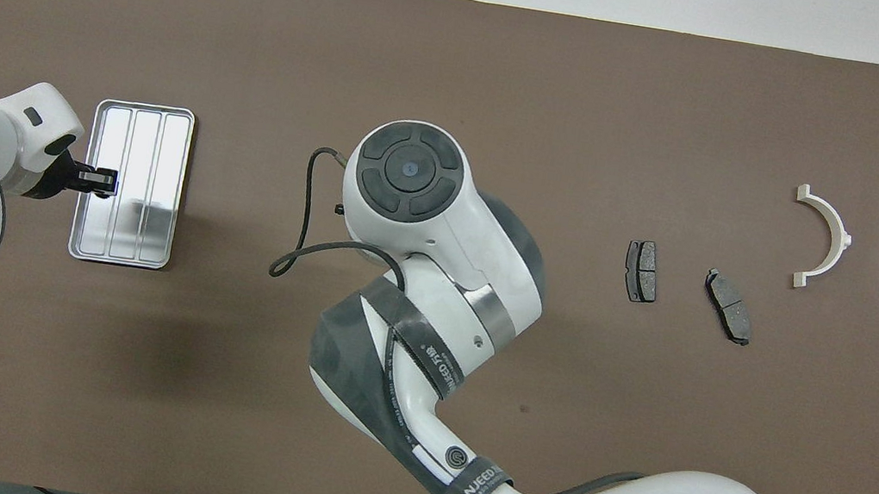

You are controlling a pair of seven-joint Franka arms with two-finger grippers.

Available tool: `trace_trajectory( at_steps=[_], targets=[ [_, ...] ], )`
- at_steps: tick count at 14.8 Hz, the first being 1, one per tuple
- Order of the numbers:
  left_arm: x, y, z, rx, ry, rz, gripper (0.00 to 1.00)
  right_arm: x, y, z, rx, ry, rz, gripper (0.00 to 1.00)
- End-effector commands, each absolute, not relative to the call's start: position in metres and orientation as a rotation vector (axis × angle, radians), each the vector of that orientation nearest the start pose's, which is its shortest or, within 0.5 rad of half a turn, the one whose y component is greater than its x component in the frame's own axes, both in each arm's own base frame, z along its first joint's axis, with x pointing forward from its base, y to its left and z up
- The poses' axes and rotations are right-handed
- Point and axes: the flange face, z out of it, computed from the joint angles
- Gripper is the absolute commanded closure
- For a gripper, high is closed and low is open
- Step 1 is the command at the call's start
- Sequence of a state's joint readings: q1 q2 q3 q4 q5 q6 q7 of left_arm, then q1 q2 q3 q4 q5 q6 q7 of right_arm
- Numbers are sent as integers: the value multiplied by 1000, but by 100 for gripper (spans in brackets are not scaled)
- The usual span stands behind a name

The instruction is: Pick bearing gear from pile to tray

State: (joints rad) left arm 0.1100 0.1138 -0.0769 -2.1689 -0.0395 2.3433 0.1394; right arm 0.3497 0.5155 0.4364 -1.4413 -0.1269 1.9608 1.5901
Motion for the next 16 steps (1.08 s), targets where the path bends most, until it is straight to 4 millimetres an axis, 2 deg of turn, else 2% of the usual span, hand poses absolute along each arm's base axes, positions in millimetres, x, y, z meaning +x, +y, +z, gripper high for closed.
trace_trajectory(
  at_steps=[1,2,4,6,9,12,13,14,15,16],
  targets=[
    [546,18,333,-3179,122,-112,100,532,476,363,-2821,1242,13,100],
    [544,18,329,-3178,121,-119,100,534,479,346,-2817,1249,3,100],
    [543,18,316,-3178,107,-126,100,537,482,327,-2799,1235,0,100],
    [542,16,307,-3179,103,-119,100,539,474,307,-2786,1218,-25,100],
    [543,13,294,-3180,100,-118,100,538,466,295,-2799,1215,-37,100],
    [542,12,292,-3180,100,-123,100,534,463,286,-2792,1207,-36,100],
    [544,12,294,-3180,105,-121,84,535,462,285,-2792,1211,-35,100],
    [546,13,299,-3182,117,-99,24,538,458,285,-2792,1225,-34,83],
    [553,12,315,-3185,128,-63,10,540,456,287,-2790,1233,-37,36],
    [561,11,335,-3190,133,-8,6,543,455,293,-2789,1239,-42,0]
  ],
)
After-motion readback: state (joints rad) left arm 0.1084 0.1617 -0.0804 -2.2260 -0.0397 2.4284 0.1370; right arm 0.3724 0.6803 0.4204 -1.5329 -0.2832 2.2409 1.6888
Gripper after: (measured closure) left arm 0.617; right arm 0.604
